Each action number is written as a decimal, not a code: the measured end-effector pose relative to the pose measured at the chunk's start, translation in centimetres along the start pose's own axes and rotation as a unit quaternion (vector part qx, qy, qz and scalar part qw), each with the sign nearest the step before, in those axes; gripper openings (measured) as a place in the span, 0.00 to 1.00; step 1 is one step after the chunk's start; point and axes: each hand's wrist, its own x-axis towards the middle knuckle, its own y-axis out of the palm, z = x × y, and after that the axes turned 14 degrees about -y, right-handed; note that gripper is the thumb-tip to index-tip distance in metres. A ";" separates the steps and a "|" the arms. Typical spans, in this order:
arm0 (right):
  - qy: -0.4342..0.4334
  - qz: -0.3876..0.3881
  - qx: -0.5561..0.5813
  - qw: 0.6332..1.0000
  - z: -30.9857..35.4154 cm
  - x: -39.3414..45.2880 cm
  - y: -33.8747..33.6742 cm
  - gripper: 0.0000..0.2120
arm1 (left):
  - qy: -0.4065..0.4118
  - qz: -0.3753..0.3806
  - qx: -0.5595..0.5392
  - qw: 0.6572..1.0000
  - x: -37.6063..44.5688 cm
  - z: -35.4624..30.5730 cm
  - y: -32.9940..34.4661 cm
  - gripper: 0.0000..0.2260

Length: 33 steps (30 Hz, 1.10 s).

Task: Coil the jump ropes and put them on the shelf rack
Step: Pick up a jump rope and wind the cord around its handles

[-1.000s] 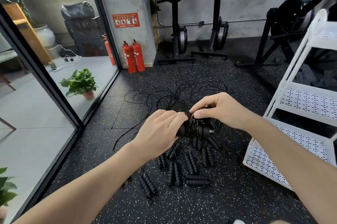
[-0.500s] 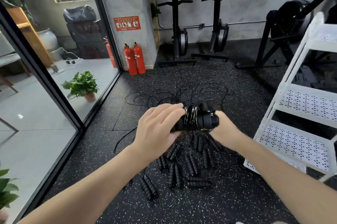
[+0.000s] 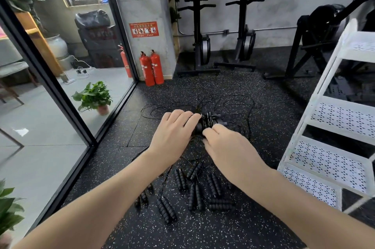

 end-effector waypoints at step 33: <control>-0.015 0.008 0.342 0.940 -6.6 1.0 -6.0 0.06 | 0.140 0.059 -0.104 0.983 -2.2 -1.5 -3.0 0.28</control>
